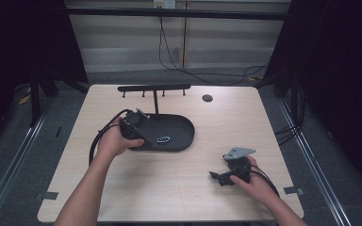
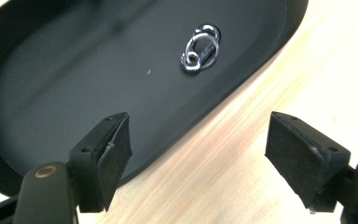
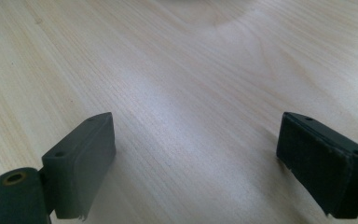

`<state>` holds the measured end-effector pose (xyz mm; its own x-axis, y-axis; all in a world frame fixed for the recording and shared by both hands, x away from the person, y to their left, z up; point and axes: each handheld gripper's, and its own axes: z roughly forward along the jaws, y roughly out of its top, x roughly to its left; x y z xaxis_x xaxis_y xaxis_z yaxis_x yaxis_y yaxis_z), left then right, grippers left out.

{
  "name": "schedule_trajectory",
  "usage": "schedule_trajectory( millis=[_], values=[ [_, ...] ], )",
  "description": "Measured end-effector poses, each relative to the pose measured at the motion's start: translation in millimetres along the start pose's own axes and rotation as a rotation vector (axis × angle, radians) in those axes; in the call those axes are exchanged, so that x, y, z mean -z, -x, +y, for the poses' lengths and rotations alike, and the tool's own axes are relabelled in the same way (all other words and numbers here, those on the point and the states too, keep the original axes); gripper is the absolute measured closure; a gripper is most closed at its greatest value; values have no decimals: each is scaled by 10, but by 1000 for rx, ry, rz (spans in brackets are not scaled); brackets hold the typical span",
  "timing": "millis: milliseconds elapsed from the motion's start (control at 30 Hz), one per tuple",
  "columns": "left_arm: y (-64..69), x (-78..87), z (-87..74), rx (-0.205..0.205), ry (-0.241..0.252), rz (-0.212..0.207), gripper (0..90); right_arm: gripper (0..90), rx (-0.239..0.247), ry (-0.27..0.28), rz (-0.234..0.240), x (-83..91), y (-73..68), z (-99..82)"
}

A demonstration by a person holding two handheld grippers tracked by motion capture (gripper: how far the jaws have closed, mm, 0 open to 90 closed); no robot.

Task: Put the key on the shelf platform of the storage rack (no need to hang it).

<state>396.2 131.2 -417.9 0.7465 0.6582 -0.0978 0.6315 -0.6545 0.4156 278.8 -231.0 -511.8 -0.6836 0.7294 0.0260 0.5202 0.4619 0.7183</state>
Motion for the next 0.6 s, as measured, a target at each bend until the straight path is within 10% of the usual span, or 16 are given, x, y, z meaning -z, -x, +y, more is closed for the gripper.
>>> schedule_trajectory(
  millis=[600],
  values=[
    [-4, 19, -202, -25, 4, 2, 221, 112, 0, 0, 0, 0, 0, 0]
  ],
)
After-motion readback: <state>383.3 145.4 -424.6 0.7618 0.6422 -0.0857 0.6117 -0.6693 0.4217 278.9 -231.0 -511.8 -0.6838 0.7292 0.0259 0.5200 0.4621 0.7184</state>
